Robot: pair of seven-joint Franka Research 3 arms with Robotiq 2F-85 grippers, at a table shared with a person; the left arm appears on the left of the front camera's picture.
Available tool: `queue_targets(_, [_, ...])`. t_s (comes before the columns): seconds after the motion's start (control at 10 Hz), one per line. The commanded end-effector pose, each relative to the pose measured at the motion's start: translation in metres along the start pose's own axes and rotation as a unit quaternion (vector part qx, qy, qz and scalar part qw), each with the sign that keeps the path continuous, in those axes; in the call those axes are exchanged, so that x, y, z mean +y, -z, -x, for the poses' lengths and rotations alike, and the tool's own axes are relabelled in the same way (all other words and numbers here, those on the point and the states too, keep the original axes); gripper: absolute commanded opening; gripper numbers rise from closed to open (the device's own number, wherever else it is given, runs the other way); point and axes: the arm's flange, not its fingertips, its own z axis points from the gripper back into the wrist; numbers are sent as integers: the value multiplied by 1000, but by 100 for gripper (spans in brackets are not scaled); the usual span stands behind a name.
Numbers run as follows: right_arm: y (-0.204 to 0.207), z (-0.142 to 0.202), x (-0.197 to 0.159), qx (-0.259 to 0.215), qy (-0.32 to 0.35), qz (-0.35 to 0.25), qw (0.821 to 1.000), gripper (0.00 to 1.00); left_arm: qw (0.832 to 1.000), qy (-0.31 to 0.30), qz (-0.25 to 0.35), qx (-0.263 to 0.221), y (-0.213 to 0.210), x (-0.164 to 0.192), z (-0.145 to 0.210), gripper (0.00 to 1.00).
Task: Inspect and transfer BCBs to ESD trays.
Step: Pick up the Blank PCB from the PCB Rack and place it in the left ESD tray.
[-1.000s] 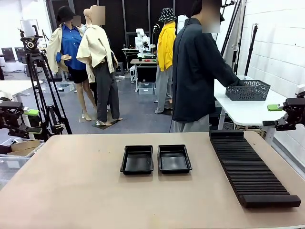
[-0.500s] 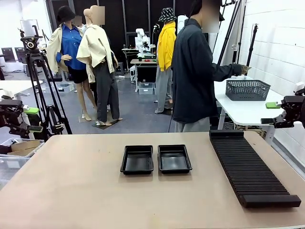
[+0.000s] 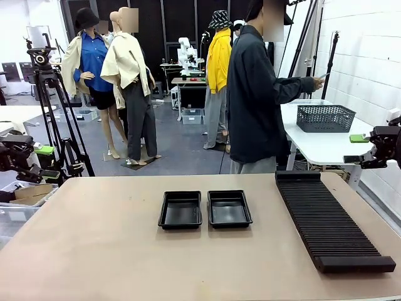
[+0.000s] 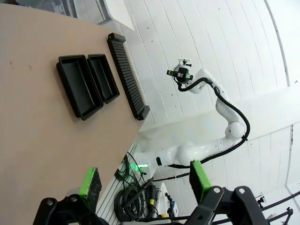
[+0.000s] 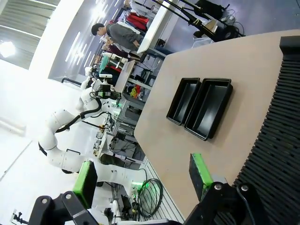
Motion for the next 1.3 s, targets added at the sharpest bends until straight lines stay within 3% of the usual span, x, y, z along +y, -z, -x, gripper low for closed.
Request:
queue_targets(0.0, [-1, -8, -4, -16, 18, -4, 1000, 100, 1000, 0, 0, 12, -9, -2, -2, 100])
queue_targets(1.2, [-2, 1, -4, -3, 7, 0, 1000, 100, 1000, 1, -1, 3, -2, -1, -1, 100])
